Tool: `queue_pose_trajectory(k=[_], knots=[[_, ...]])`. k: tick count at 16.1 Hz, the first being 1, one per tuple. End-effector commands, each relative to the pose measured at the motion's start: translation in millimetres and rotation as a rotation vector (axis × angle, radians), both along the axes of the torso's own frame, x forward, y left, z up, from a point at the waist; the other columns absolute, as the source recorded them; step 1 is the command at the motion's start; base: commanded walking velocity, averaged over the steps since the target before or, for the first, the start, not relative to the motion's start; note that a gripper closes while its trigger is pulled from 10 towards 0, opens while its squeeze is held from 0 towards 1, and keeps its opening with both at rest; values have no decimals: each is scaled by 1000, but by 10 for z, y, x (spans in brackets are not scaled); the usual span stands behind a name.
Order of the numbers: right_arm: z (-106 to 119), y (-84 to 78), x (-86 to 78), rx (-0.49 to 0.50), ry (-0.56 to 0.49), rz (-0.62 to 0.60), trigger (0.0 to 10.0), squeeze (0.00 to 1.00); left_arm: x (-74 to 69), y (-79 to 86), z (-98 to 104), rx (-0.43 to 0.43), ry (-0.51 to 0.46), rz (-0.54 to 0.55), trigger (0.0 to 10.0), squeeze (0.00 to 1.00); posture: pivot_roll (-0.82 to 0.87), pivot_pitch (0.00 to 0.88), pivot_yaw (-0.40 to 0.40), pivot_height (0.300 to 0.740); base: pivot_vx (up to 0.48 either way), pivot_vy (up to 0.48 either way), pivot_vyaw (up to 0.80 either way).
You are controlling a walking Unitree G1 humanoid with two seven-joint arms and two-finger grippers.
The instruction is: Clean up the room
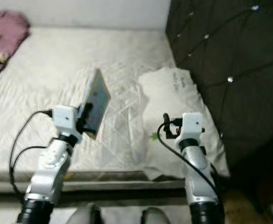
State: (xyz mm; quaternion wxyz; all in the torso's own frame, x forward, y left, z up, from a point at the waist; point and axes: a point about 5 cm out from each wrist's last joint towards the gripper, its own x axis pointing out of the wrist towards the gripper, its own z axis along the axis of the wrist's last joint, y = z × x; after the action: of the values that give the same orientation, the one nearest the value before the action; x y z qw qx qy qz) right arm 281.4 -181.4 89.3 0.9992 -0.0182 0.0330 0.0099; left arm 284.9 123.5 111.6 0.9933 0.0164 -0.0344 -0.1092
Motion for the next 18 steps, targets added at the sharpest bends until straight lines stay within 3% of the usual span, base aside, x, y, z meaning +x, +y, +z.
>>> queue_pose_trajectory(k=[1, 3, 6, 9, 15, 18], knots=[[32, 31, 16, 4, -13, 1, 10000, 0, 30, 110, 51, 12, -17, 54, 10000, 0, -53, 76, -19, 740, 0, 0, 0], [25, 27, 10, 6, -8, -1, 10000, 0, 35, 173, 15, 35, 15, 99, 10000, 0, -54, 77, -19, 740, 0, 0, 0], [24, 26, 9, 7, -9, -1, 10000, 0, 28, 248, 26, 73, -21, 101, 10000, 0, -52, 82, -19, 740, 0, 0, -135], [8, 31, -2, 4, -3, 0, 10000, 0, 9, 235, 9, 39, 5, 87, 10000, 0, -52, 82, -19, 740, 0, 0, 0], [2, 16, -9, -4, 0, -3, 10000, 0, -4, 261, -4, 14, 18, 98, 10000, 0, -52, 83, -16, 740, 0, 0, -775], [3, 21, -4, -2, -1, 0, 10000, 0, 2, 255, 23, 3, 4, 73, 10000, 0, -52, 83, -16, 740, 0, 0, -146]])
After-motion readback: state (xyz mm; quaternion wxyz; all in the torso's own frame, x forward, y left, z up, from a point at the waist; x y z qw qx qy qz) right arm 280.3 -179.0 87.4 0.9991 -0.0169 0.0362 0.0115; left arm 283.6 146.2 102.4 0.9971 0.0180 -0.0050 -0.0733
